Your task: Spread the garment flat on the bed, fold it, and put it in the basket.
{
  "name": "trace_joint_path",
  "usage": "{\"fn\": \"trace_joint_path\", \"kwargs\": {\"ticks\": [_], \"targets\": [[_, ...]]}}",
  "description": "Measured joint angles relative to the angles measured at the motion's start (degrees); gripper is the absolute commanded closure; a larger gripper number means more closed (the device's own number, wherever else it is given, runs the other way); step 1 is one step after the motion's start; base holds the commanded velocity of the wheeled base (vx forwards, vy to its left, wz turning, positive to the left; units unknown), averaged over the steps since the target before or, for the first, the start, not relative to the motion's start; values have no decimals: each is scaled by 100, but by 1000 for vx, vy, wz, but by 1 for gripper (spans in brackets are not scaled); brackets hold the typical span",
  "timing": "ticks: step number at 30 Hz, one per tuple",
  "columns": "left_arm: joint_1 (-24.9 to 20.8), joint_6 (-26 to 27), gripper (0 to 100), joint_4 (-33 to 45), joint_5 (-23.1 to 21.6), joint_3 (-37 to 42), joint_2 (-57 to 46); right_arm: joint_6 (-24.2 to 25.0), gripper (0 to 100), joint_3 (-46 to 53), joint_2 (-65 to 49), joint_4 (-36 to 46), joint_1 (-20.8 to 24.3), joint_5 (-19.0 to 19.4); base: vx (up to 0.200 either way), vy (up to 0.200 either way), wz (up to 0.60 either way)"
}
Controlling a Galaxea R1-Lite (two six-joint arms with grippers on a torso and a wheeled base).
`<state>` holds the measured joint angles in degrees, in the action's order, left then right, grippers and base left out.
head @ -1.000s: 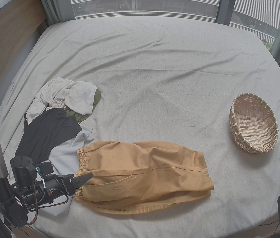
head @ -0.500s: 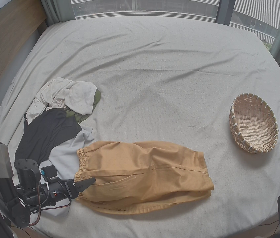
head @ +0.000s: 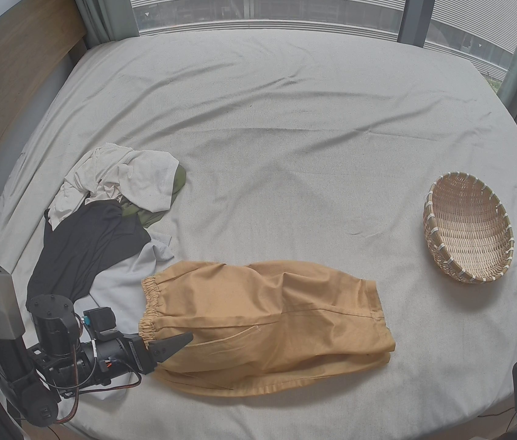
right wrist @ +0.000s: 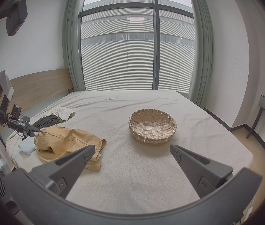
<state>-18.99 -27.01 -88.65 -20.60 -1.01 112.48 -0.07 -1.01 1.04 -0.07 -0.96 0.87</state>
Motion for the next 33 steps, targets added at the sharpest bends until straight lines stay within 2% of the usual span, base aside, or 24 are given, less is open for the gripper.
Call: {"fn": "trace_joint_path", "kwargs": {"ticks": [9,33], "targets": [[-21,-148,0,-2,-358,-13,-455,2,0,0,0,0,-2,0,0,0,0],[-341,-101,0,-11,-349,-405,9,7,0,0,0,0,0,0,0,0,0]]}}
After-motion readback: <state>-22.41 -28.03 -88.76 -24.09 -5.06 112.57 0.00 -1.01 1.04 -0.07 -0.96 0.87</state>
